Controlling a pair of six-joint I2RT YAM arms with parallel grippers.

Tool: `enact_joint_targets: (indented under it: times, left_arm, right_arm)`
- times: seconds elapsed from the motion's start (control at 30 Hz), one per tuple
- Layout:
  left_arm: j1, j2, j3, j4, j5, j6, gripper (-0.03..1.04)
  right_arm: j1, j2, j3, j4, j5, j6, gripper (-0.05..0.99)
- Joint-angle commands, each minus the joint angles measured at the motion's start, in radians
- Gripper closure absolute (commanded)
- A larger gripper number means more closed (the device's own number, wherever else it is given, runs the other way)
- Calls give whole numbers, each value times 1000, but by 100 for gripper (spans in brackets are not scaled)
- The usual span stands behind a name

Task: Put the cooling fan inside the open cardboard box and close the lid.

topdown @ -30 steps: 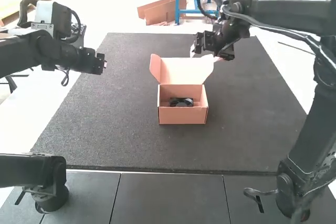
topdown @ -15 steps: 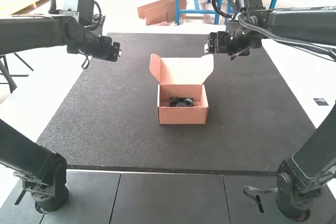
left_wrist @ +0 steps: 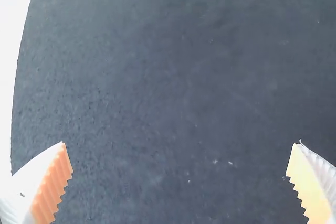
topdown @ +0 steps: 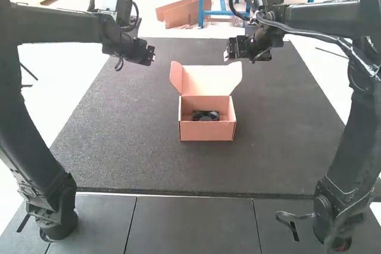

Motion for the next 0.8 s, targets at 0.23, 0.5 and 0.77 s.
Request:
enact_joint_targets:
  times: [0.23, 0.5, 0.77]
  left_arm:
    - [-3, 90, 113, 2, 20, 4, 4]
    - [-59, 105, 129, -17, 96, -13, 4]
    - [-92, 117, 121, -38, 136, -36, 4]
  right_arm:
    - [-23, 110, 175, -162, -43, -9, 3]
    - [-49, 125, 201, -181, -81, -4, 4]
    - [-51, 125, 203, -201, -142, 9, 5]
